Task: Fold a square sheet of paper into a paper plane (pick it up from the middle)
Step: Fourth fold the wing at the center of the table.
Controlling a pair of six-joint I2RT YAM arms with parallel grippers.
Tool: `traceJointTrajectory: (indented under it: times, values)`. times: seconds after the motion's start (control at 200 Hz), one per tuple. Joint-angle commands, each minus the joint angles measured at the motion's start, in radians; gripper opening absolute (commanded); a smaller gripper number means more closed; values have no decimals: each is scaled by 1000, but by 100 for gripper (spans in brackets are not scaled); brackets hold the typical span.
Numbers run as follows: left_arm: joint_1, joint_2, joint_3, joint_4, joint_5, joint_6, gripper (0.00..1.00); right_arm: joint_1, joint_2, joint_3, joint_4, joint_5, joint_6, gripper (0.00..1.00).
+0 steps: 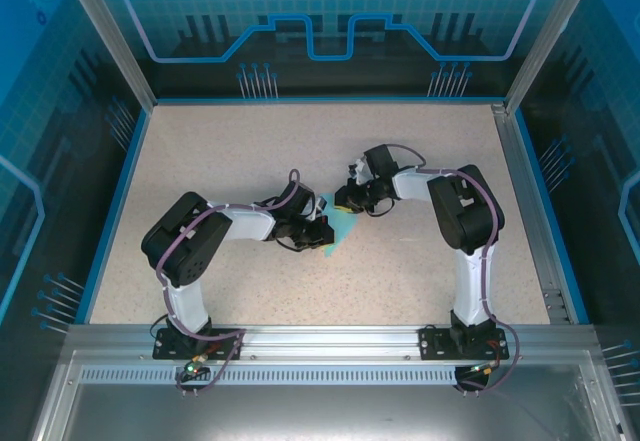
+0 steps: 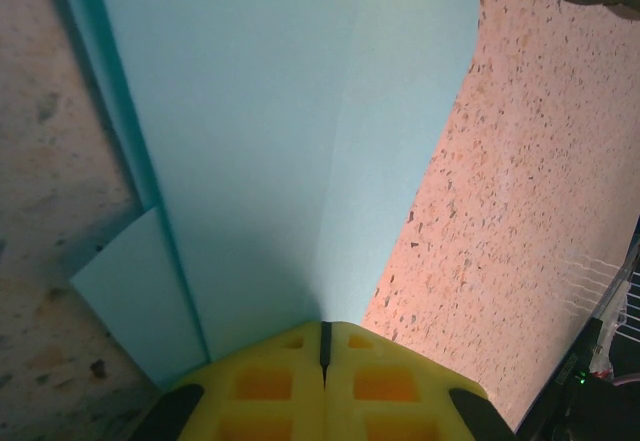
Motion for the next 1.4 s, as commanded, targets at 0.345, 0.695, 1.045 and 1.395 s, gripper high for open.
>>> traceJointTrajectory:
  times: [0.345, 0.695, 1.045, 1.395]
  values:
    - [-25, 94, -78, -177, -80, 9, 0, -83, 55, 41, 42, 121, 54, 16]
    - [-25, 96, -74, -179, -77, 12, 0, -108, 67, 95, -34, 134, 58, 17]
    - [-24, 97, -68, -178, -78, 16, 0, -138, 61, 115, -68, 81, 35, 17]
    - [-24, 89, -76, -164, -79, 13, 0, -200, -101, 100, -172, 40, -77, 21]
